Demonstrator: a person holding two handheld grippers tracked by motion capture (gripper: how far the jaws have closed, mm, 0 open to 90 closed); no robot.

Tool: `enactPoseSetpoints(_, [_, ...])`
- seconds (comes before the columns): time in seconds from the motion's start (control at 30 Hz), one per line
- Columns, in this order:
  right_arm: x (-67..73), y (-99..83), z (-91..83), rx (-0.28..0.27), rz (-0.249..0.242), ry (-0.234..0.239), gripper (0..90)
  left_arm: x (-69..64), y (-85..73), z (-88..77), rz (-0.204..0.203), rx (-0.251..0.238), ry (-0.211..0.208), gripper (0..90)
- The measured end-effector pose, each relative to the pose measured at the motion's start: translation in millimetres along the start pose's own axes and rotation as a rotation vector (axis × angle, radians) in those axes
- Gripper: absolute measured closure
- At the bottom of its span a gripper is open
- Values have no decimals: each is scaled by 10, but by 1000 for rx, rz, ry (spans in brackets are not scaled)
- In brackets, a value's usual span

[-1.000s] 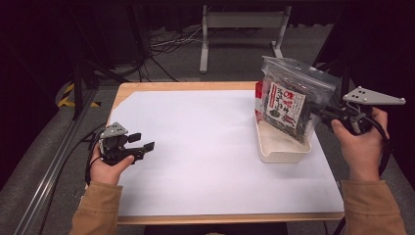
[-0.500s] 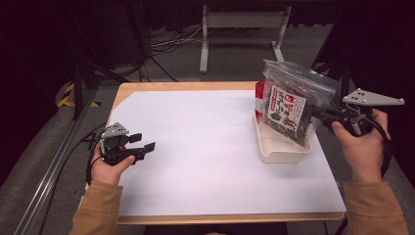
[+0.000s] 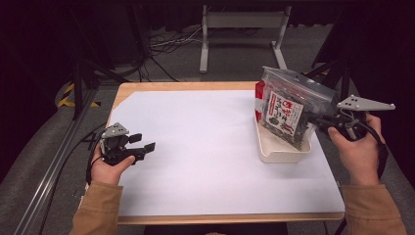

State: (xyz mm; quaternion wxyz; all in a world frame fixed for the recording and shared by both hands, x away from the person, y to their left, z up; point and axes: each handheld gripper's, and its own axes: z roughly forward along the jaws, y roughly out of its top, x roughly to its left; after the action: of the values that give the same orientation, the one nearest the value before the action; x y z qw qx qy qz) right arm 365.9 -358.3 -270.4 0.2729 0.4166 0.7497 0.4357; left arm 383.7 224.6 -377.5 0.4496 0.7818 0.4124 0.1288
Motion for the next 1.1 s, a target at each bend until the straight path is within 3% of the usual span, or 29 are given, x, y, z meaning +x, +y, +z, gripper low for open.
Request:
enactPoseSetpoints(0.67, [0,-218,225,86,26,21,803,-20,11,30,8,1,-5,322])
enactPoseSetpoints(1.1, [-153,-312,220,41,92,15,789,-10,8,15,11,1,-7,318])
